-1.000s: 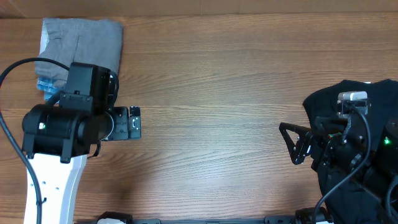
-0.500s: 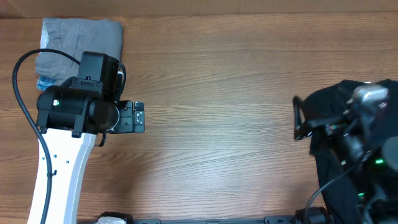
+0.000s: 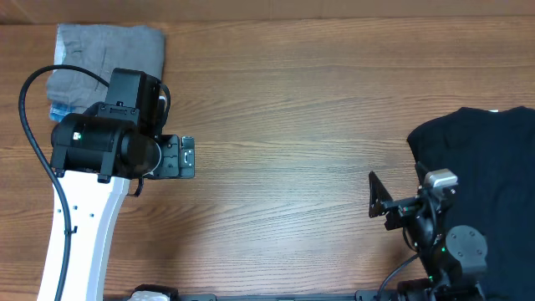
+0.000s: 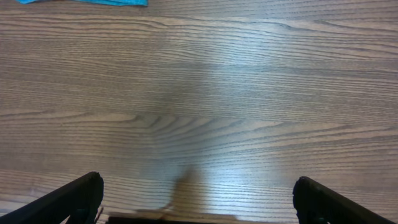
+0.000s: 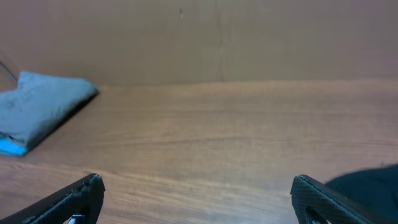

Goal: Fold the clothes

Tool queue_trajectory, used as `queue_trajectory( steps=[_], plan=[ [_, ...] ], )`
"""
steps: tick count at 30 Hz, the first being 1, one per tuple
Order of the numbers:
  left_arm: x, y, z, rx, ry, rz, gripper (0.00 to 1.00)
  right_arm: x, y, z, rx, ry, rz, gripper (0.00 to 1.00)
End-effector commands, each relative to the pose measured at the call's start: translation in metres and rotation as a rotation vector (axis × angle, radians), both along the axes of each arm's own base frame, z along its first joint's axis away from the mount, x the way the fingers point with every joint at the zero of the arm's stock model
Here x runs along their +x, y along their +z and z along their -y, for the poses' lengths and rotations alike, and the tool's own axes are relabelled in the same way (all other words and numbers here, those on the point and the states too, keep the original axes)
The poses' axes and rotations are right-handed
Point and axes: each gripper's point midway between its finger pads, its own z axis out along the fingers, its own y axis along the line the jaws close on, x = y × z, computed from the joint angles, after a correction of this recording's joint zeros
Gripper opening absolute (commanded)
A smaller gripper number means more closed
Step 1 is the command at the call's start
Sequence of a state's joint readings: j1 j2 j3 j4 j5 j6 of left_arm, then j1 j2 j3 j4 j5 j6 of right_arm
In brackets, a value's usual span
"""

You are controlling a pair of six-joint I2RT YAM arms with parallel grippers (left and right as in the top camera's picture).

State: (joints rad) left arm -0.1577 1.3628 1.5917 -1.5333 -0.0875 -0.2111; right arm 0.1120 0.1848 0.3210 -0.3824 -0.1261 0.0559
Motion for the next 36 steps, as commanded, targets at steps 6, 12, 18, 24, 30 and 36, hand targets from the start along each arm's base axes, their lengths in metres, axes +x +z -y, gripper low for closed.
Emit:
queue_trajectory(
  steps=[6,12,18,24,30,36],
  plan=[
    [0.001,-0.001,0.0,0.004,0.017,-0.002,1.0,-0.001,-0.029,0.002,0.008,-0.007,0.077,1.0],
    [0.001,-0.001,0.0,0.004,0.017,-0.002,1.0,0.007,-0.04,0.002,0.012,-0.013,0.114,1.0],
    [0.001,-0.001,0.0,0.004,0.017,-0.002,1.0,0.007,-0.039,0.002,0.012,-0.014,0.12,1.0],
    [0.001,-0.001,0.0,0.004,0.017,-0.002,1.0,0.007,-0.039,0.002,0.012,-0.014,0.12,1.0],
    [0.001,-0.001,0.0,0.004,0.017,-0.002,1.0,0.007,-0.039,0.002,0.012,-0.014,0.12,1.0],
    [-0.002,0.005,-0.001,0.002,0.016,0.027,1.0,0.007,-0.039,0.002,0.012,-0.014,0.119,1.0]
  ],
)
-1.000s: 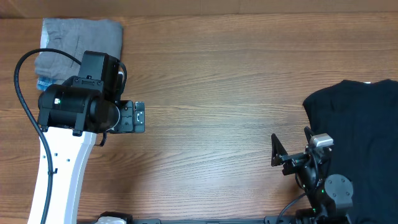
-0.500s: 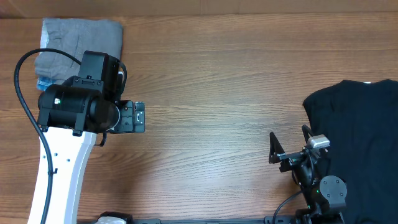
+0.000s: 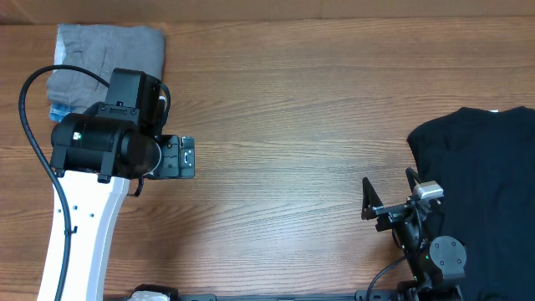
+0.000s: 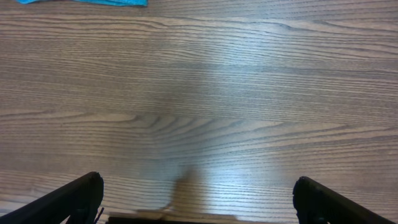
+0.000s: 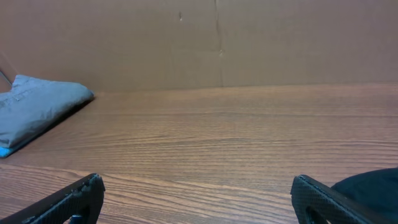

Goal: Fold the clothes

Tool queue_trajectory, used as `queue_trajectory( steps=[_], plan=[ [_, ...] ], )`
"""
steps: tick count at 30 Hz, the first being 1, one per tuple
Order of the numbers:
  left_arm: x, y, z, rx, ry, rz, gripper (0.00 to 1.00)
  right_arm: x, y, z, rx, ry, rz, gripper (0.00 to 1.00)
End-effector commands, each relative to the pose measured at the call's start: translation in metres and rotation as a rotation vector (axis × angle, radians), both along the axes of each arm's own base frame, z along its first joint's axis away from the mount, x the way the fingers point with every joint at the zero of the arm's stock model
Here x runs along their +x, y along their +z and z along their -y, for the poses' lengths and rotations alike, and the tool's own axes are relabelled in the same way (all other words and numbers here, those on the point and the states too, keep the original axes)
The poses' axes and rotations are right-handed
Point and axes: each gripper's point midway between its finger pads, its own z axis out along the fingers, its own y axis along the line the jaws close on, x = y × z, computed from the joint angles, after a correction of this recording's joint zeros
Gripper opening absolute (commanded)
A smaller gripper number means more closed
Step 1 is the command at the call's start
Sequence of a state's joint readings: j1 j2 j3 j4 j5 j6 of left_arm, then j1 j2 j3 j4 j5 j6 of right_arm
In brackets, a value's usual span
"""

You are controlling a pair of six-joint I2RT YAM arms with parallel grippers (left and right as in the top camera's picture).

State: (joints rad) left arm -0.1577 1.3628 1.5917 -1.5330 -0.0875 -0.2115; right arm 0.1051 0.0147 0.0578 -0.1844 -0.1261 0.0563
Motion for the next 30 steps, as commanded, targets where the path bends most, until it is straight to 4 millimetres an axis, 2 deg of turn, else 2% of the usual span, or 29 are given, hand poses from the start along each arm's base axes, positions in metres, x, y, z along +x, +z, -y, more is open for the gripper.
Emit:
queue_trajectory(
  steps=[1,3,8,13,17,24,30],
  plan=[
    [-0.003,0.008,-0.002,0.008,0.015,0.041,1.0,0.0,0.002,0.001,0.001,-0.007,0.015,1.0],
    [-0.001,0.02,-0.003,0.004,0.013,0.116,1.0,0.0,0.002,0.001,0.0,-0.007,0.015,1.0],
    [0.03,0.062,0.006,-0.055,-0.042,0.501,1.0,0.0,0.002,0.001,0.001,-0.007,0.015,1.0],
    [0.023,0.073,0.01,-0.067,-0.13,0.764,1.0,0.0,0.002,0.001,0.001,-0.007,0.015,1.0],
    [0.006,0.066,0.001,-0.049,-0.126,0.895,1.0,0.0,0.002,0.001,0.001,-0.007,0.015,1.0],
    [-0.029,0.022,-0.011,-0.039,-0.097,1.021,1.0,0.0,0.002,0.001,0.001,-0.007,0.015,1.0],
    [-0.032,-0.012,-0.007,-0.06,-0.119,1.106,1.0,0.0,0.002,0.001,0.001,-0.007,0.015,1.0]
  ],
)
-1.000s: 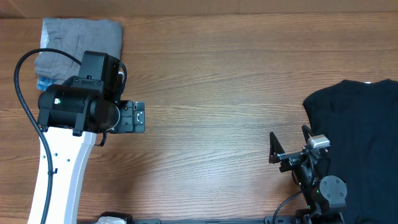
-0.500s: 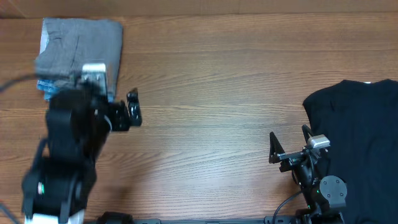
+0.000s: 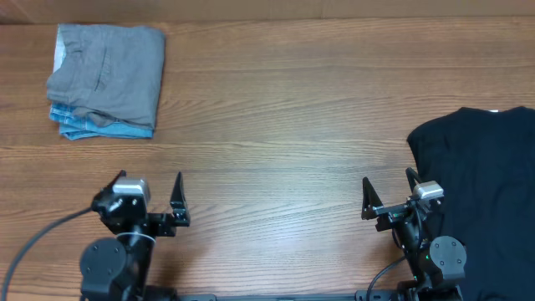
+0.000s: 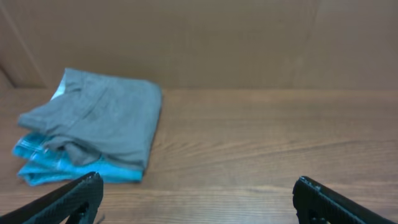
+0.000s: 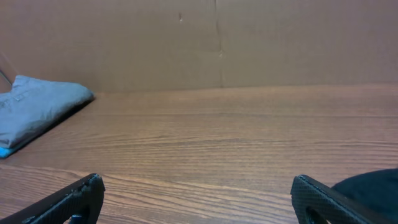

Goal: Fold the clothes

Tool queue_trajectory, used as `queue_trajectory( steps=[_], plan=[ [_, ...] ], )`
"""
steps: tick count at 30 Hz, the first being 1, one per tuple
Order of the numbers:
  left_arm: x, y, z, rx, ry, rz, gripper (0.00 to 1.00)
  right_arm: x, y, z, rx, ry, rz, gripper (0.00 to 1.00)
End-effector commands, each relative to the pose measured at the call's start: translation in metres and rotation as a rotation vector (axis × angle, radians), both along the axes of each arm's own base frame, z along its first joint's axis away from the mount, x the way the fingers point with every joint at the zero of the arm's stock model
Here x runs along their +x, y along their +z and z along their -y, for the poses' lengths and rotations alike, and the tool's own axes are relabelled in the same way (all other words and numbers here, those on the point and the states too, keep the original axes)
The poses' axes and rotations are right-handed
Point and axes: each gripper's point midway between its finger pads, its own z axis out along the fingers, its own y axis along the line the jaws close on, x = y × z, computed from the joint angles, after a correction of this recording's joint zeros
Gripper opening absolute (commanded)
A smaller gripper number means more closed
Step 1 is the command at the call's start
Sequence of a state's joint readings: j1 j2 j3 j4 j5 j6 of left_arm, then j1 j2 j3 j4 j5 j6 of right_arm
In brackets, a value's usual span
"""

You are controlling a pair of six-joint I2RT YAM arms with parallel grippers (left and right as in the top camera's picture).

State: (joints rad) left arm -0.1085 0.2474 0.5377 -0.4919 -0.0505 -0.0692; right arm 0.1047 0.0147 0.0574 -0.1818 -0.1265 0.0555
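A folded stack, grey garment on a blue one [image 3: 106, 80], lies at the table's far left; it also shows in the left wrist view [image 4: 93, 134] and small in the right wrist view [image 5: 37, 112]. An unfolded black garment [image 3: 485, 180] is spread at the right edge, its corner at the bottom right of the right wrist view [image 5: 373, 186]. My left gripper [image 3: 159, 205] stands open low at the near left, empty. My right gripper [image 3: 387, 199] is open near the front, just left of the black garment, with nothing between its fingers [image 5: 74, 199].
The wooden table [image 3: 284, 125] runs between the stack and the black garment. A brown wall [image 5: 217, 37] stands behind the far edge. Both arm bases [image 3: 113, 263] sit at the near edge.
My left arm has drawn back from beside the folded stack to the near left edge; its camera now faces the stack instead of the tabletop. The right arm has not moved.
My left gripper hovered open over the table beside the folded stack at both earlier moments, while the right arm drew back slightly toward the front. Now the left arm rests at the near edge too, both grippers open and empty.
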Motion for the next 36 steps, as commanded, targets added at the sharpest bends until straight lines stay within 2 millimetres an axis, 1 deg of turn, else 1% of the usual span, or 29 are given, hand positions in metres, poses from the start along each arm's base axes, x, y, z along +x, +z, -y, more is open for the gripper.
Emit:
queue_trajectory(
  steps=[1,5,9,10,15,36],
  plan=[
    [0.002,-0.028,0.006,0.014,-0.038,0.027,1.0,0.0,0.002,0.001,0.001,-0.007,0.013,1.0],
    [0.008,-0.056,0.011,0.006,-0.063,0.059,1.0,0.0,0.002,0.001,0.001,-0.007,0.013,1.0],
    [0.009,-0.073,0.01,0.017,-0.063,0.083,1.0,0.0,0.002,0.001,0.001,-0.007,0.013,1.0],
    [0.01,-0.077,0.011,0.026,-0.066,0.077,1.0,0.0,0.002,0.001,0.001,-0.007,0.013,1.0],
    [0.014,-0.11,0.011,0.032,-0.066,0.012,1.0,0.0,0.002,0.001,0.001,-0.007,0.013,1.0],
    [0.014,-0.109,0.011,0.031,-0.067,0.018,1.0,0.0,0.002,0.001,0.001,-0.007,0.013,1.0]
  ],
)
